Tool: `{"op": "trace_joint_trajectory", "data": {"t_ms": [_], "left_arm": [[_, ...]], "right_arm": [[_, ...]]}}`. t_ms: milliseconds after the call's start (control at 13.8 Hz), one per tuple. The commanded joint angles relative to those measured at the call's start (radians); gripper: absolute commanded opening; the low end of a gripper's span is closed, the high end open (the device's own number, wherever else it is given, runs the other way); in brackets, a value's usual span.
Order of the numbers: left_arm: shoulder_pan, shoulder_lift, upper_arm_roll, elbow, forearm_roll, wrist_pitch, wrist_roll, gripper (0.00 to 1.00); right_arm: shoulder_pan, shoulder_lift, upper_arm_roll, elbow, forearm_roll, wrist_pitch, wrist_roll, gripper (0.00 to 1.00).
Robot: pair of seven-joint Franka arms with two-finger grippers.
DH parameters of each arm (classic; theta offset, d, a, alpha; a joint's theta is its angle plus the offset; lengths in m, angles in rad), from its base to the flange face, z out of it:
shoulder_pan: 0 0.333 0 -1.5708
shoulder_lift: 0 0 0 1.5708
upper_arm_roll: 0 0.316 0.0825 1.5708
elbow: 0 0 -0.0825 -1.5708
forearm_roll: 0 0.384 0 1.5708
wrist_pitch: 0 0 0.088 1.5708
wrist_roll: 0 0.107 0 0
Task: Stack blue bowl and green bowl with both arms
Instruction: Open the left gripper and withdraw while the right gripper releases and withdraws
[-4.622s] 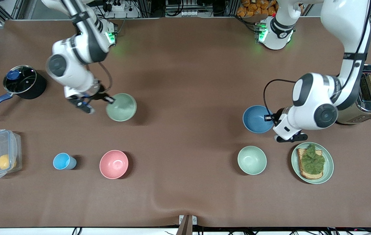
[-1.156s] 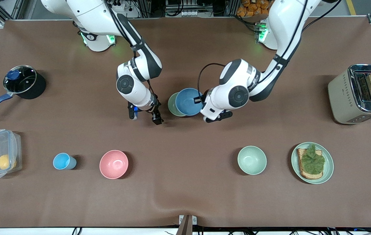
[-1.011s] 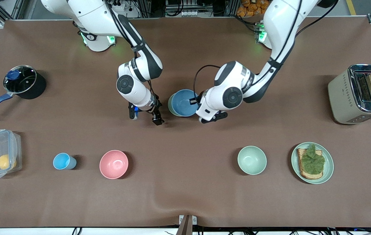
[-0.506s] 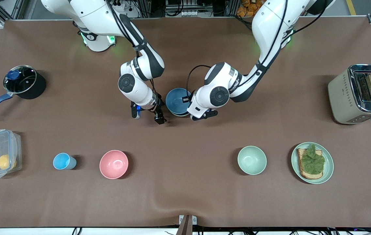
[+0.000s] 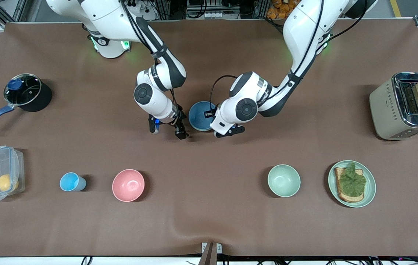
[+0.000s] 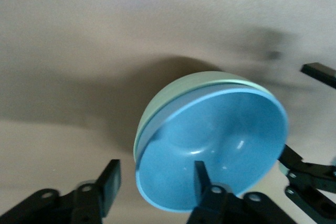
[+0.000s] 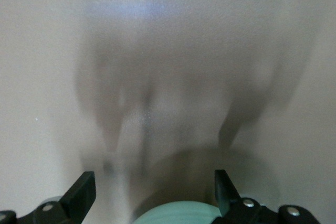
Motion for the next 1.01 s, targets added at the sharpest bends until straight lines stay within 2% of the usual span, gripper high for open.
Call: {"op": "trace_joint_trajectory", "data": {"t_ms": [0, 217, 433, 578, 794, 939], "left_arm": [[0.016, -0.084, 0.01, -0.005, 0.04, -0.068, -0.018, 1.0], [0.092, -0.168, 0.01, 0.001, 0.124, -0.143, -0.018, 1.0], [0.226, -0.25, 0.01, 0.009, 0.267, -0.204, -0.017, 1.0], [0.29, -0.311, 0.011, 0.011, 0.333, -0.239, -0.012, 1.0], [0.367, -0.391, 0.01, 0.011, 0.411, -0.286, 0.04, 1.0], [0.407, -0.443, 0.008, 0.009, 0.422, -0.349, 0.161, 1.0]], "right_arm": [[0.001, -0.006, 0.006, -0.01, 0.034, 0.017, -0.027, 1.0], [-0.01, -0.027, 0.004, -0.018, 0.034, -0.016, -0.059, 1.0], [-0.112, -0.113, -0.002, -0.018, 0.028, -0.309, -0.18, 1.0], [-0.158, -0.157, -0.014, -0.018, 0.01, -0.435, -0.231, 1.0], [-0.177, -0.202, -0.069, -0.001, -0.111, -0.593, -0.24, 1.0], [-0.182, -0.211, -0.112, 0.036, -0.206, -0.71, -0.242, 1.0]]}}
